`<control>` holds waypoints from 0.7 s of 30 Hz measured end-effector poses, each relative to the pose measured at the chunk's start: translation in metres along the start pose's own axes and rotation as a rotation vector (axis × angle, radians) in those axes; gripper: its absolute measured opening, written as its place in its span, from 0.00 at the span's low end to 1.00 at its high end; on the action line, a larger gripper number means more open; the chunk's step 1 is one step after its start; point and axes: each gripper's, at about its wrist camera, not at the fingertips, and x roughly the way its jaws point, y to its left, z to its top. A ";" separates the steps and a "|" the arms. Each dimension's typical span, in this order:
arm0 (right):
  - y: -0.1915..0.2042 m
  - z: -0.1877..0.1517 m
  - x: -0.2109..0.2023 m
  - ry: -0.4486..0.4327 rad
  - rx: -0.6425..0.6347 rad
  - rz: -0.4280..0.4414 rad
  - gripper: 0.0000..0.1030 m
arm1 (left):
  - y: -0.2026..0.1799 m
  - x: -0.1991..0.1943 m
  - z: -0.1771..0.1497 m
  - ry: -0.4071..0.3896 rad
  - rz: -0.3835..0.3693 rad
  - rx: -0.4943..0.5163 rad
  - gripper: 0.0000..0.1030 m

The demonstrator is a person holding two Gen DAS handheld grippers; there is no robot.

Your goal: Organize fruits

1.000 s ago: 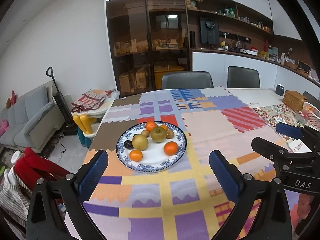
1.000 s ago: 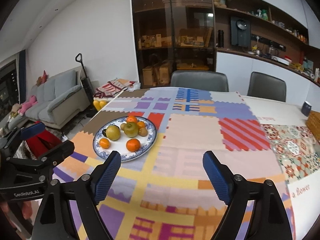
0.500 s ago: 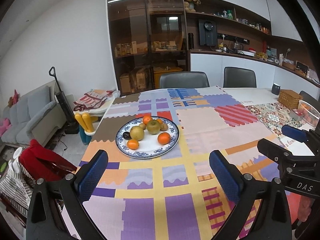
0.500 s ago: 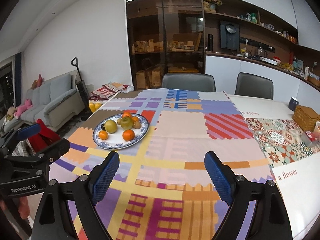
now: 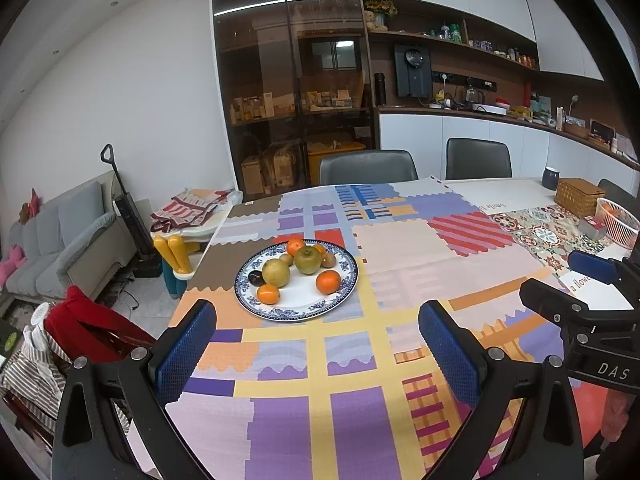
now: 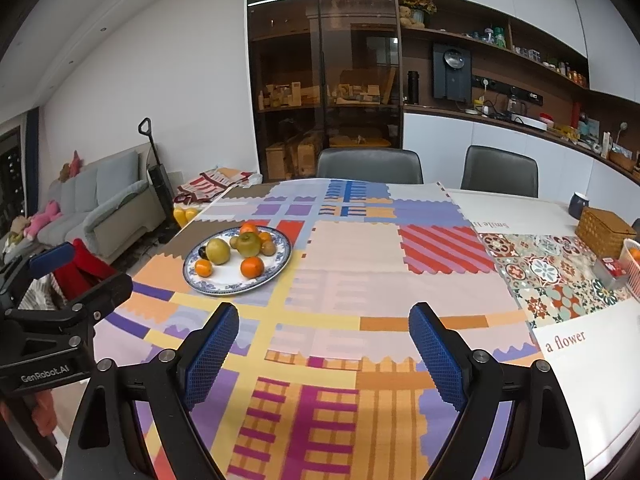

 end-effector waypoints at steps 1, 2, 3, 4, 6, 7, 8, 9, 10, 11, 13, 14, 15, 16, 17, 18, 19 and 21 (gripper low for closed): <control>0.000 0.000 0.000 0.001 0.000 0.001 0.85 | 0.000 0.000 0.000 0.001 -0.001 0.000 1.00; 0.000 0.000 0.000 0.002 -0.001 0.000 0.85 | 0.000 0.000 0.000 0.002 -0.002 0.000 1.00; 0.000 0.000 0.001 0.004 -0.001 0.000 0.85 | 0.000 0.000 0.000 0.001 -0.001 0.000 1.00; 0.000 0.000 0.001 0.004 -0.001 0.000 0.85 | 0.000 0.000 0.000 0.001 -0.001 0.001 1.00; 0.000 0.001 0.002 0.006 0.000 0.000 0.85 | 0.000 0.000 0.000 0.000 0.000 0.001 1.00; 0.000 0.001 0.002 0.005 -0.001 0.000 0.85 | 0.000 0.000 0.000 -0.001 -0.001 0.001 1.00; 0.000 0.001 0.002 0.006 -0.002 -0.001 0.85 | 0.000 0.000 0.000 0.000 -0.001 0.001 1.00; -0.001 0.001 0.002 0.007 0.000 0.000 0.85 | 0.000 0.000 0.000 0.001 -0.002 0.001 1.00; 0.000 0.001 0.002 0.006 0.000 0.001 0.85 | 0.000 0.000 0.000 0.002 -0.003 0.001 1.00; 0.000 0.001 0.003 0.008 0.000 0.001 0.85 | 0.000 -0.001 0.000 0.003 -0.005 -0.001 1.00; 0.000 0.001 0.004 0.010 0.001 0.001 0.85 | 0.000 -0.001 0.001 0.005 -0.008 -0.002 1.00; 0.000 0.001 0.004 0.010 0.000 0.001 0.85 | -0.001 -0.001 0.001 0.007 -0.010 -0.002 1.00; 0.000 0.000 0.004 0.012 0.001 0.001 0.85 | 0.000 0.001 0.003 0.010 -0.012 -0.002 1.00; -0.001 0.000 0.004 0.012 0.002 0.001 0.85 | 0.000 0.001 0.003 0.012 -0.012 0.000 1.00; -0.001 0.000 0.005 0.013 0.003 0.000 0.85 | 0.000 0.002 0.003 0.014 -0.010 0.000 1.00; -0.002 0.000 0.005 0.015 0.003 -0.001 0.85 | 0.000 0.003 0.003 0.014 -0.008 0.001 1.00; -0.002 0.000 0.006 0.016 0.004 -0.002 0.85 | 0.000 0.003 0.003 0.012 -0.006 0.002 1.00; -0.003 -0.001 0.007 0.018 0.004 -0.004 0.85 | 0.000 0.003 0.003 0.009 -0.004 0.003 1.00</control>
